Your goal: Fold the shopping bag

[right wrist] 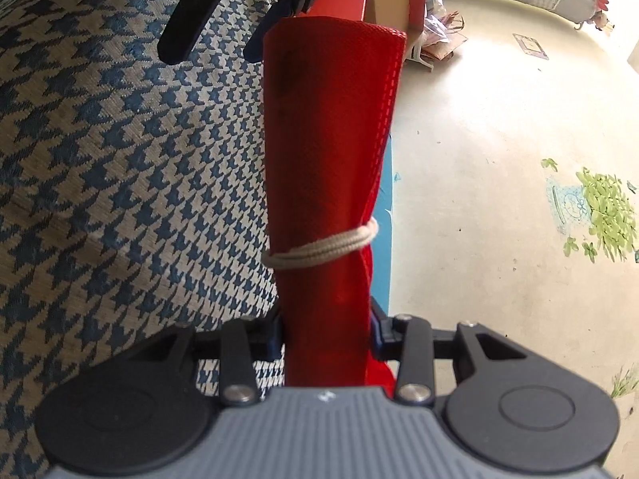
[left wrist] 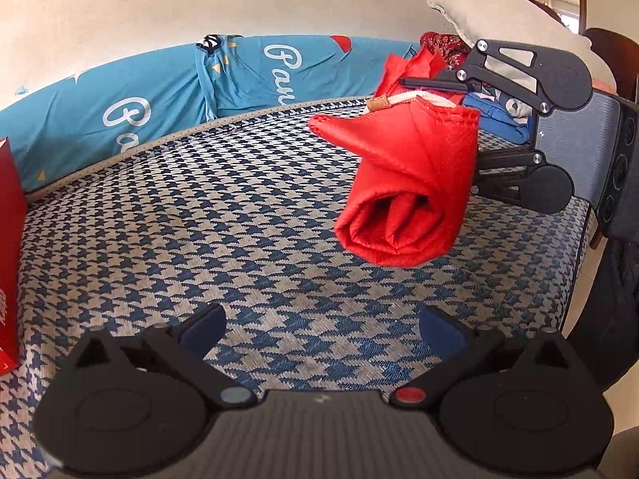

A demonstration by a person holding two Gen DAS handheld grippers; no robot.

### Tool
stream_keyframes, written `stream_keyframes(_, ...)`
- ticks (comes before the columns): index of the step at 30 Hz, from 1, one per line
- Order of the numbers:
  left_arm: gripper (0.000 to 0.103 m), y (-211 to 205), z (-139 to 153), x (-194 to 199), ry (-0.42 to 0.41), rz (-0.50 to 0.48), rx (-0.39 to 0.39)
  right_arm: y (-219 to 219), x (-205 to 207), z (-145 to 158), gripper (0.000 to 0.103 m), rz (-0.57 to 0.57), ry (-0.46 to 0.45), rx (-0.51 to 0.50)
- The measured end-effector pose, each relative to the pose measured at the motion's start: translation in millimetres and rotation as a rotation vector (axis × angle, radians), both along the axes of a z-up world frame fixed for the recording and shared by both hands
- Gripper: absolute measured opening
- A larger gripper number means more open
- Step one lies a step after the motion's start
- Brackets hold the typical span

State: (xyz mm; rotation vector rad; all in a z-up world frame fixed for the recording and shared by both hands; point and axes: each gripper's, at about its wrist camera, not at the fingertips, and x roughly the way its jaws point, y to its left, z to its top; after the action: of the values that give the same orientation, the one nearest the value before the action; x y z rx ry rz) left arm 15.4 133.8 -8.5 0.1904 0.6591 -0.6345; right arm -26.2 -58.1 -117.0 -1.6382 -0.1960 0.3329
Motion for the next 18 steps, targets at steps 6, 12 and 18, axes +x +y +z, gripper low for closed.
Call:
stream_keyframes(6, 0.103, 3.3, 0.7, 3.7, 0.002, 0.019, -0.013, 6.9, 4.7, 0.8, 0.037, -0.036, 0.011, 0.019)
stream_keyframes(12, 0.103, 14.0, 2.8, 10.4, 0.030, 0.094, -0.088, 24.7, 8.6, 21.6, 0.037, -0.084, 0.160, 0.230)
stream_keyframes(18, 0.103, 14.2, -0.5, 11.7, 0.027, 0.112, -0.083, 36.8, 14.4, 30.8, 0.038, -0.106, 0.237, 0.329)
